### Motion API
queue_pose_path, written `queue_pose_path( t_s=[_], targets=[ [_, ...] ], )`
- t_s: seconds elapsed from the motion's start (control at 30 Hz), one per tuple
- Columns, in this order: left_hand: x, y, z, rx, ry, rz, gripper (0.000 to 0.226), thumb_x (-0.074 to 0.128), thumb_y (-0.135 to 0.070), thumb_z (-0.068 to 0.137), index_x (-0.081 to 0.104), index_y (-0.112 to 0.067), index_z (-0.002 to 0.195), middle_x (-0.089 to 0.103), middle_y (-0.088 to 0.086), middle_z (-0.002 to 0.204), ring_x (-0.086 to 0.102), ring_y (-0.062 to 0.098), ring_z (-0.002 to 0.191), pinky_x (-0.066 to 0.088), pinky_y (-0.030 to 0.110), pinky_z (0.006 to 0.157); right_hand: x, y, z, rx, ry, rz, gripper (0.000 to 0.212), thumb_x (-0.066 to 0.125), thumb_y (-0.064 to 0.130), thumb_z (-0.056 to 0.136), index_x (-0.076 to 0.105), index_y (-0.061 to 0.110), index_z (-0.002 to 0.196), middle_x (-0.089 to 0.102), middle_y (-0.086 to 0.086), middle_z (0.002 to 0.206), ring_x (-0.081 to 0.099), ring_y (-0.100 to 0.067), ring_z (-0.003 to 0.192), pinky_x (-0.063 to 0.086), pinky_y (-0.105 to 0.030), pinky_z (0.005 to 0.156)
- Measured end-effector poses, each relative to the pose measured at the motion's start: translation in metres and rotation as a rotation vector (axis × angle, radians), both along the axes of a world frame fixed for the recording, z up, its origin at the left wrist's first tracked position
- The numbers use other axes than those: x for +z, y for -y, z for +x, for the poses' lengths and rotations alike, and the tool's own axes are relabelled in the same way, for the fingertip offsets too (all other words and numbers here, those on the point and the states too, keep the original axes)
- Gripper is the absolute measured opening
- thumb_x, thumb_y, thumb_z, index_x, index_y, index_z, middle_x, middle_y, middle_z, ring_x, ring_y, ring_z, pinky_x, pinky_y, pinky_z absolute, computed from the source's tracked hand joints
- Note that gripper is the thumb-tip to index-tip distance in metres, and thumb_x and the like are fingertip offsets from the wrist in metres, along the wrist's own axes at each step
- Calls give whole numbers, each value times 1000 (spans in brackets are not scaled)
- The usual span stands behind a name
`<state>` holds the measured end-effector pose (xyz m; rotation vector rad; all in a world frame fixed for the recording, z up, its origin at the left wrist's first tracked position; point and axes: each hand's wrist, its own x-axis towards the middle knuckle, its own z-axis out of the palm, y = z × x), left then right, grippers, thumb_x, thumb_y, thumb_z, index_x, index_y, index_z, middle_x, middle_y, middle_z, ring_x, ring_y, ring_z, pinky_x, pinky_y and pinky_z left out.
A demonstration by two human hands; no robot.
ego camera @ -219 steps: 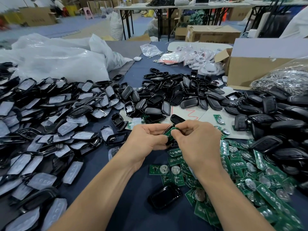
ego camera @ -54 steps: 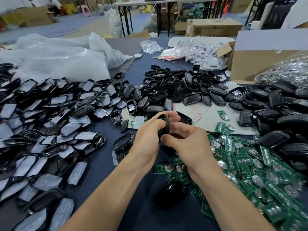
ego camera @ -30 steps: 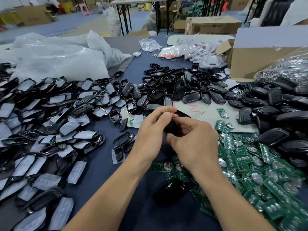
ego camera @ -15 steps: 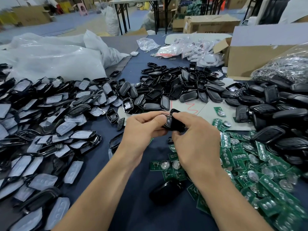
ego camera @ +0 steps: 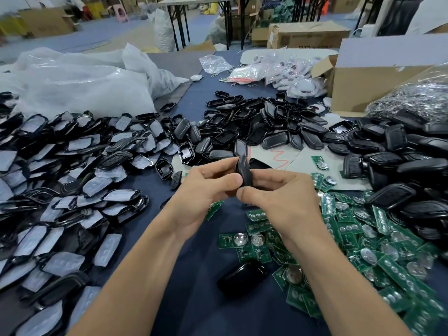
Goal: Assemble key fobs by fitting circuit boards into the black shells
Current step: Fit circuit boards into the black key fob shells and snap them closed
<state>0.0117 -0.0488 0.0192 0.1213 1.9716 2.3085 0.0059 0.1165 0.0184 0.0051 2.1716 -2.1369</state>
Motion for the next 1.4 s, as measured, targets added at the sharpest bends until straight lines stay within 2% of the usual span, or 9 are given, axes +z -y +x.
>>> queue_pose_path(
  t_s=[0.1,0.27,0.33,0.4,0.47,0.57,0.83,1.1,1.4],
  targets=[
    [3,3,0,-11,51,54,37,66,-16,93,70,-4,128,72,19,127,70,27,112,58,35,90,2,-1,-1,73,99,-212,25,86,-4,72,85,19,82,81,-4,86,78,-16,80,63,-29,72],
    [3,10,-1,-78,133,163,34,65,-26,94,74,-15,125,67,21,134,64,26,111,52,42,99,8,-10,-5,186,383,-511,18,73,-2,82,84,12,77,80,-12,95,78,-18,82,63,-26,71],
    [5,13,-2,-93,182,245,39,68,-28,90,74,-16,126,68,17,135,66,23,111,58,36,94,9,-12,-7,201,429,-589,18,72,1,75,83,6,88,80,-13,95,77,-19,79,63,-28,69],
    [5,15,-3,-100,216,316,37,68,-26,89,75,-17,124,69,14,134,69,22,114,59,35,91,8,-13,-9,181,461,-645,45,73,3,67,72,-2,111,79,-16,100,77,-21,79,63,-30,69],
    [4,16,-4,-106,224,345,34,69,-25,88,78,-17,119,72,11,129,70,23,118,59,37,94,7,-16,-10,139,475,-627,52,76,6,64,71,0,116,79,-15,104,75,-21,82,63,-30,74],
    [3,18,-5,-112,257,370,34,69,-27,86,79,-15,116,73,10,128,71,23,116,60,38,91,7,-20,-12,147,435,-571,27,80,11,61,84,11,87,79,-8,102,62,-16,79,57,-26,75],
    [3,16,-4,-142,374,444,40,46,-21,102,68,-5,131,72,14,124,75,24,102,65,32,71,12,-26,-12,162,351,-609,20,76,6,70,77,21,58,51,2,58,36,-14,57,25,-29,62],
    [1,11,-3,-60,276,143,42,53,6,98,63,-13,134,74,8,116,75,17,101,60,28,74,10,-30,-18,122,355,-435,11,67,-3,89,68,6,94,53,-6,61,39,-15,49,24,-26,50],
    [1,7,-3,-56,254,28,47,49,15,98,64,-14,131,76,6,106,76,18,93,61,27,69,12,-34,-17,124,247,-178,14,68,-3,88,63,9,91,64,-8,66,46,-15,48,35,-22,47]
  ],
)
